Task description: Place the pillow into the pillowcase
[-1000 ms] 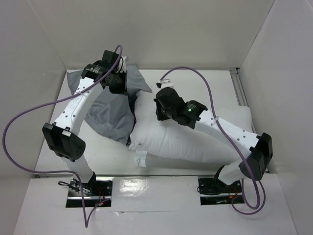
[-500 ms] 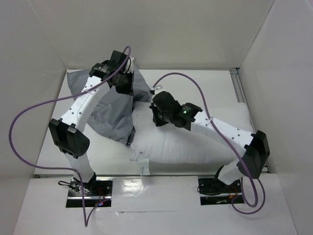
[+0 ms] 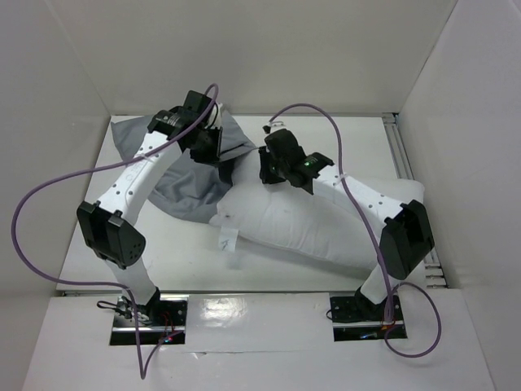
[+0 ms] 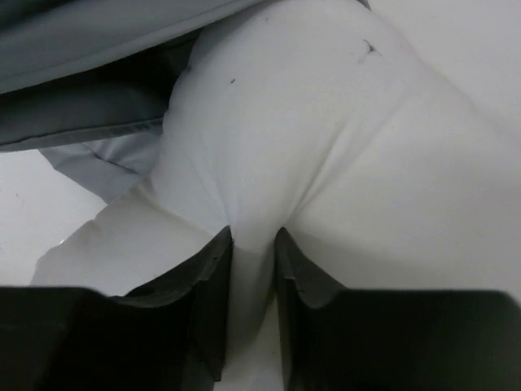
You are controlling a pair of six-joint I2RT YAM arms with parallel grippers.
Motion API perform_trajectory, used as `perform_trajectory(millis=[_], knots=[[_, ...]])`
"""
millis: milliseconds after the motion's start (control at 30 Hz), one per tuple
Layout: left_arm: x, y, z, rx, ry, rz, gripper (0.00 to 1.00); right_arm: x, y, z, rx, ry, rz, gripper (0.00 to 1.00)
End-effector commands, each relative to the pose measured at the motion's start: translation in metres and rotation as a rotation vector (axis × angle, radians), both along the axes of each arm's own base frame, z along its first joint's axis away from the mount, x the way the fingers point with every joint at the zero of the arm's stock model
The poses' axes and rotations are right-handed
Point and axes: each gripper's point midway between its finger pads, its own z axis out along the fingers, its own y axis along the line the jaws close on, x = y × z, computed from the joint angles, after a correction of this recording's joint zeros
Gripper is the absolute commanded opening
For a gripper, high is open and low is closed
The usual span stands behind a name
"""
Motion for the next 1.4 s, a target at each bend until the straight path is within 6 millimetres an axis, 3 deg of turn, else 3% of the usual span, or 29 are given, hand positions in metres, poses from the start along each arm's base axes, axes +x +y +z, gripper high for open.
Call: perform_trajectory(millis=[0,33,100,167,233,300,333,367,400,433,533,567,600,633,700,733,800,833,933,1033,1133,1167,1200,1233,1267,1300,1367], knots=[[0.013,-0.004,-0.001,-0.021,-0.002,-0.002,0.33,-0.001,-0.004,0.014,0.071,-0.042,-0.019,0.37],[0.021,-0.008,-0.018,-0.024,0.041,-0.005,0.64,-0.005,-0.001,0.015,0.088,-0.037,0.002,0.4],[0.029,-0.014,-0.018,-0.045,0.054,0.01,0.81,-0.007,-0.001,0.01,0.092,-0.021,0.004,0.52],[0.031,-0.014,-0.021,-0.042,0.067,0.033,0.92,-0.009,-0.002,0.004,0.078,-0.004,0.003,0.6],[0.031,-0.002,-0.024,-0.039,0.07,0.089,0.92,-0.008,-0.001,0.0,0.072,0.004,0.003,0.74],[0.019,0.007,-0.027,-0.047,0.075,0.114,0.88,-0.009,-0.004,0.003,0.069,-0.001,-0.004,0.81],[0.017,0.007,-0.027,-0.064,0.063,0.13,0.83,-0.011,-0.006,0.005,0.069,-0.001,-0.004,0.84],[0.004,0.011,-0.046,-0.051,0.104,0.14,0.77,-0.011,-0.006,0.005,0.063,-0.005,0.001,0.89],[-0.006,0.012,-0.038,-0.08,0.081,0.142,0.63,-0.012,-0.01,0.01,0.056,-0.006,-0.006,0.91],[-0.006,0.009,-0.038,-0.109,0.056,0.14,0.6,-0.014,-0.011,0.008,0.05,0.001,-0.006,0.93],[-0.025,0.018,-0.062,-0.125,0.102,0.203,0.63,-0.017,-0.021,0.028,0.054,-0.034,-0.029,0.98],[-0.023,0.023,-0.059,-0.141,0.08,0.224,0.72,-0.022,-0.021,0.035,0.058,-0.047,-0.026,0.98],[-0.029,0.021,-0.071,-0.162,0.117,0.213,0.75,-0.023,-0.025,0.04,0.045,-0.056,-0.031,1.0],[-0.029,0.022,-0.071,-0.188,0.119,0.211,0.82,-0.027,-0.023,0.047,0.035,-0.08,-0.022,1.0],[-0.028,0.011,-0.075,-0.239,0.13,0.175,0.82,-0.034,-0.018,0.056,0.004,-0.102,-0.003,1.0],[-0.026,0.013,-0.078,-0.242,0.141,0.195,0.83,-0.047,-0.005,0.061,-0.017,-0.117,0.038,1.0],[-0.024,0.012,-0.082,-0.246,0.151,0.208,0.81,-0.055,0.004,0.048,-0.108,-0.111,0.048,1.0],[-0.025,0.014,-0.091,-0.232,0.169,0.226,0.8,-0.068,0.021,0.051,-0.119,-0.122,0.091,1.0],[-0.016,0.028,-0.096,-0.262,0.162,0.288,0.75,-0.086,0.044,0.022,-0.196,-0.086,0.145,1.0],[-0.006,0.026,-0.105,-0.3,0.168,0.282,0.7,-0.09,0.058,-0.016,-0.21,-0.027,0.17,1.0],[0.001,0.02,-0.123,-0.306,0.205,0.275,0.68,-0.088,0.059,-0.036,-0.233,-0.006,0.155,1.0],[0.005,0.02,-0.127,-0.307,0.204,0.275,0.68,-0.083,0.056,-0.045,-0.25,0.009,0.143,0.97],[0.01,0.018,-0.129,-0.309,0.198,0.274,0.68,-0.082,0.055,-0.044,-0.249,0.006,0.127,0.85],[0.014,0.016,-0.13,-0.318,0.199,0.267,0.68,-0.078,0.052,-0.044,-0.249,0.007,0.116,0.33],[0.017,0.015,-0.133,-0.316,0.205,0.268,0.66,-0.074,0.049,-0.047,-0.246,0.006,0.106,0.03],[0.019,0.015,-0.141,-0.312,0.216,0.27,0.66,-0.075,0.049,-0.037,-0.228,-0.007,0.104,0.0],[0.029,0.012,-0.138,-0.304,0.184,0.268,0.65,-0.07,0.045,-0.029,-0.188,-0.04,0.111,0.0]])
